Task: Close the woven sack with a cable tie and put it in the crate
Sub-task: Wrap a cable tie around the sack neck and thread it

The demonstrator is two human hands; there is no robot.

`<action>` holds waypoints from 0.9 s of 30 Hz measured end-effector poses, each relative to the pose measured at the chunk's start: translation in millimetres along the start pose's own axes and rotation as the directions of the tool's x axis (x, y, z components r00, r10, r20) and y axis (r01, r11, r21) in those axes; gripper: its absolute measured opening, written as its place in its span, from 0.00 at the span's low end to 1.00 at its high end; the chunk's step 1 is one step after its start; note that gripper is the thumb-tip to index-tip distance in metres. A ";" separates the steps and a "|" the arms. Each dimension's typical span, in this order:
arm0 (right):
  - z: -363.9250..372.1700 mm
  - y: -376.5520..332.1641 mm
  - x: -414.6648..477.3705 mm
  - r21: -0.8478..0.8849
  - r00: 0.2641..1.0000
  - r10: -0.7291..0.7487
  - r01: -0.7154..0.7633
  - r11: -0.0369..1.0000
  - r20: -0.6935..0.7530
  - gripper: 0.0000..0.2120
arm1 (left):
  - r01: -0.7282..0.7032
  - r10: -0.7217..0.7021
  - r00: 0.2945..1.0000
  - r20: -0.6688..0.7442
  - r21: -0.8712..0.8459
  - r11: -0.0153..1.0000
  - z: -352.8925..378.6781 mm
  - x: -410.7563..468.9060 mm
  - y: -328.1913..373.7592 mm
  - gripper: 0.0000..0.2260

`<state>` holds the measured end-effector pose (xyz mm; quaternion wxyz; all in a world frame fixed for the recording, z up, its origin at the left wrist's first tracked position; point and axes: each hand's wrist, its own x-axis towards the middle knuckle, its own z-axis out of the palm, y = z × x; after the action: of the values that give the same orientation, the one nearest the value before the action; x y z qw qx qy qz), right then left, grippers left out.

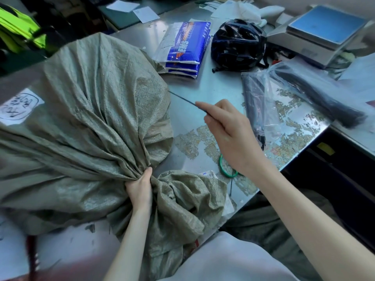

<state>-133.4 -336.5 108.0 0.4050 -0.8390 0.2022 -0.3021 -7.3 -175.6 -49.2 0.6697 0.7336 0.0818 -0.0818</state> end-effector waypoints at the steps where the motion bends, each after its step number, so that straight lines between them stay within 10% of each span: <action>1: 1.0 0.4 -1.1 0.022 0.999 -0.042 0.042 0.999 -0.006 0.17 | 0.015 -0.015 1.000 0.013 -0.010 1.000 -1.2 0.0 -0.8 0.18; 16: 21.8 20.6 0.1 -0.112 0.962 0.110 -0.084 0.990 0.249 0.18 | 0.198 -0.186 0.972 0.145 -0.075 0.977 -11.8 -8.5 3.0 0.03; 27: 80.7 73.8 14.9 -0.389 0.808 0.303 -0.100 0.916 0.506 0.12 | 0.173 -0.143 0.981 0.135 -0.249 0.953 -16.3 -31.6 23.2 0.22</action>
<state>-75.3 -343.7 14.4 0.3236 -0.9207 0.2143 0.0407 -32.6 -161.7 -18.0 0.7549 0.6246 0.1113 -0.1660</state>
